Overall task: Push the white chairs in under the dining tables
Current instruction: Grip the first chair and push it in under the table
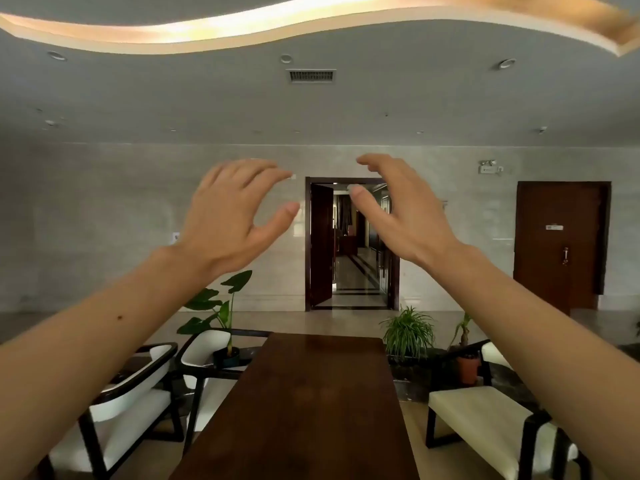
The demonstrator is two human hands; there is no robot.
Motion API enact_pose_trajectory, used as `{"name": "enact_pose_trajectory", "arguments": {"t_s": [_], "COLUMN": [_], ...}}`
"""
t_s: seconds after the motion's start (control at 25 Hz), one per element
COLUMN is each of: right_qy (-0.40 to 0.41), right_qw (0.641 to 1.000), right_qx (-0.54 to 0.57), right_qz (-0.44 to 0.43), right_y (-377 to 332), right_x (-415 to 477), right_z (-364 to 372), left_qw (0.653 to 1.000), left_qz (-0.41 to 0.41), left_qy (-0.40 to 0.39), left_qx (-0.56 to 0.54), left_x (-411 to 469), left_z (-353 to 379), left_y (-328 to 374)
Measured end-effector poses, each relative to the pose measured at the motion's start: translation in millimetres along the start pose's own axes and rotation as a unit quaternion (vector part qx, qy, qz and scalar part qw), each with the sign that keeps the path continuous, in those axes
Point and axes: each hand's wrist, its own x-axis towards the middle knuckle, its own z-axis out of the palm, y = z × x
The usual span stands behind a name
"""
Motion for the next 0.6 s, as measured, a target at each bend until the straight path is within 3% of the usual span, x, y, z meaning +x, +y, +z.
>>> {"name": "enact_pose_trajectory", "arguments": {"t_s": [0.2,0.6], "right_qy": [-0.166,-0.236], "right_qw": [0.985,0.969], "right_qx": [0.042,0.060], "right_qz": [-0.003,-0.034], "right_y": [-21,-61], "right_x": [-7,-75], "right_z": [18,110], "left_qw": [0.999,0.969], "left_qz": [-0.035,-0.128], "left_qy": [-0.022,-0.193], "left_qx": [0.000,0.085], "left_x": [-30,-154], "left_z": [-21,-44], "left_y": [-10,-45]}}
